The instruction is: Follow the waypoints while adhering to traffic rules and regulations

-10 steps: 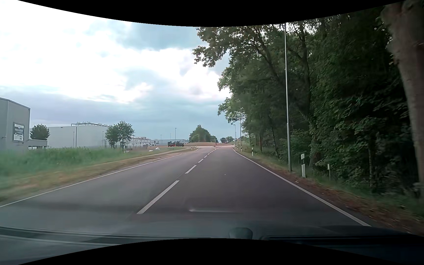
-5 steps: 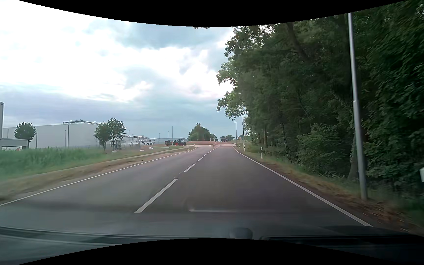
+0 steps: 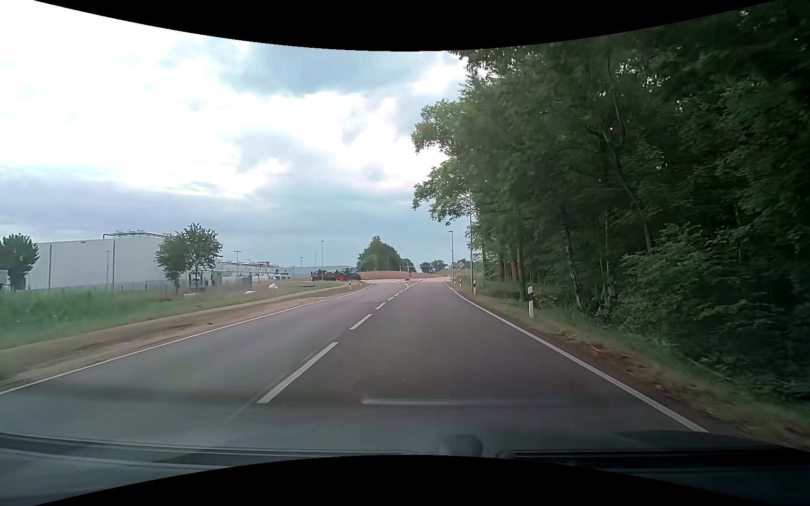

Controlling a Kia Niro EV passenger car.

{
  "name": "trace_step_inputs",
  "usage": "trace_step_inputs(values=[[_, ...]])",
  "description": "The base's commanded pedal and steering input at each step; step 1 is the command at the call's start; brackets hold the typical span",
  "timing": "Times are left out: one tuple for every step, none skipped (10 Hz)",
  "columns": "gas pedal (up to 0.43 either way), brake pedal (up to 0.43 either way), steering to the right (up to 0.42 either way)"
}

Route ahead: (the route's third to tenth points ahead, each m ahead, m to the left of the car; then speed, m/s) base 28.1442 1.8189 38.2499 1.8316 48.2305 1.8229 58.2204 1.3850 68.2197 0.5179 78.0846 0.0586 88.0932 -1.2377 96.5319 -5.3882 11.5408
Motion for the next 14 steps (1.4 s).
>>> trace_step_inputs(values=[[0.059, 0.000, 0.001], [0.059, 0.000, 0.001], [0.059, 0.000, 0.001], [0.047, 0.000, 0.001], [0.039, 0.000, 0.001], [0.039, 0.000, 0.001], [0.047, 0.000, 0.002], [0.059, 0.000, 0.002], [0.087, 0.000, 0.001], [0.087, 0.000, 0.001], [0.098, 0.000, 0.000], [0.098, 0.000, 0.000], [0.098, 0.000, 0.000], [0.098, 0.000, -0.002]])
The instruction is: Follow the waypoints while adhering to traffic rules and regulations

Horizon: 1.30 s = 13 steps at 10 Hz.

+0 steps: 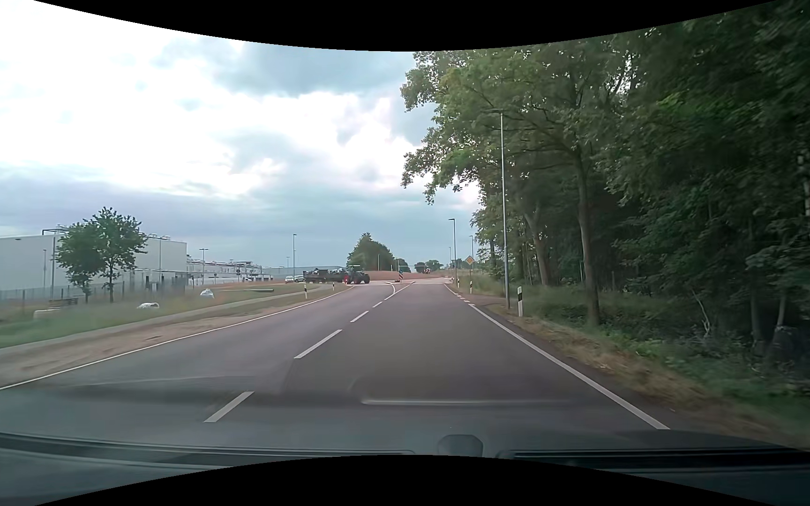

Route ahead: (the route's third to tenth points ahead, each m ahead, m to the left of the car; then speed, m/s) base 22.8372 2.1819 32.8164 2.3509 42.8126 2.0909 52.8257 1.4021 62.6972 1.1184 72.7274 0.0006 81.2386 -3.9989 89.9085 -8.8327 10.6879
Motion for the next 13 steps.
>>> trace_step_inputs(values=[[0.098, 0.000, -0.005], [0.098, 0.000, -0.006], [0.098, 0.000, -0.006], [0.098, 0.000, -0.006], [0.098, 0.000, -0.006], [0.087, 0.000, -0.006], [0.087, 0.000, -0.005], [0.087, 0.000, -0.004], [0.087, 0.000, -0.003], [0.079, 0.000, -0.005], [0.079, 0.000, -0.006], [0.067, 0.000, -0.005], [0.067, 0.000, -0.004]])
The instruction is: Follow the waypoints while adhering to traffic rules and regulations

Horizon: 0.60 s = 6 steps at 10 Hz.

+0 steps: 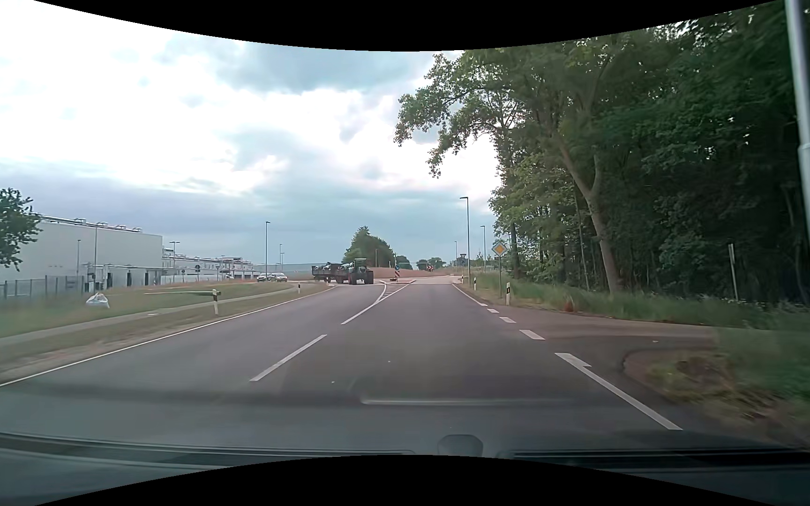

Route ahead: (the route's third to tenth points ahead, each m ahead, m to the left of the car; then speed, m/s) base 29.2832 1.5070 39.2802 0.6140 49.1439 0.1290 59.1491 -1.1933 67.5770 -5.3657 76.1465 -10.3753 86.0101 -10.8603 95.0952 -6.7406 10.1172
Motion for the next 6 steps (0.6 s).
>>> trace_step_inputs(values=[[0.047, 0.000, -0.003], [0.039, 0.000, -0.003], [0.039, 0.000, -0.002], [0.039, 0.000, -0.001], [0.039, 0.000, -0.001], [0.047, 0.000, -0.001]])
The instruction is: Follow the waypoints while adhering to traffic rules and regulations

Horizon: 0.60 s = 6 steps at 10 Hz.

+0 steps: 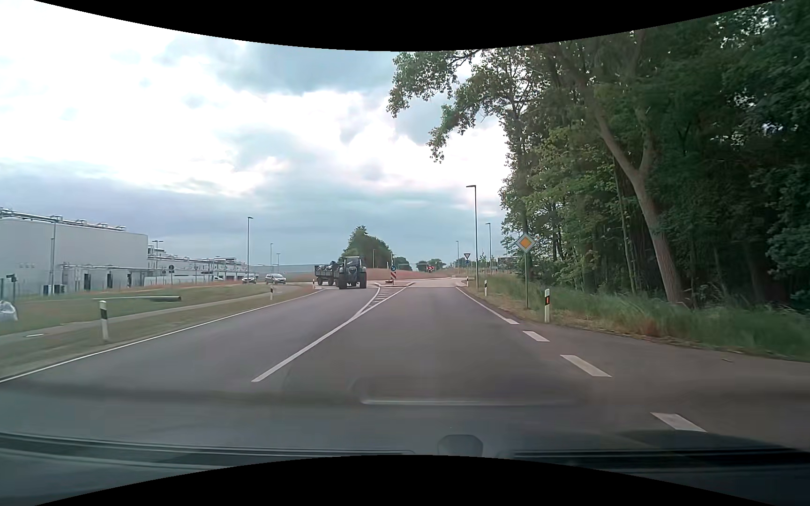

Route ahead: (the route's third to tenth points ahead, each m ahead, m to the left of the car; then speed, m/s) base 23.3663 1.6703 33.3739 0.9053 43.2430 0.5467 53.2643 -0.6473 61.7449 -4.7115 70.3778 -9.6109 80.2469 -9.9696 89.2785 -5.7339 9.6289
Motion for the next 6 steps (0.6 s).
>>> trace_step_inputs(values=[[0.059, 0.000, -0.001], [0.059, 0.000, -0.001], [0.079, 0.000, -0.001], [0.098, 0.000, -0.001], [0.110, 0.000, -0.001], [0.110, 0.000, -0.001]])
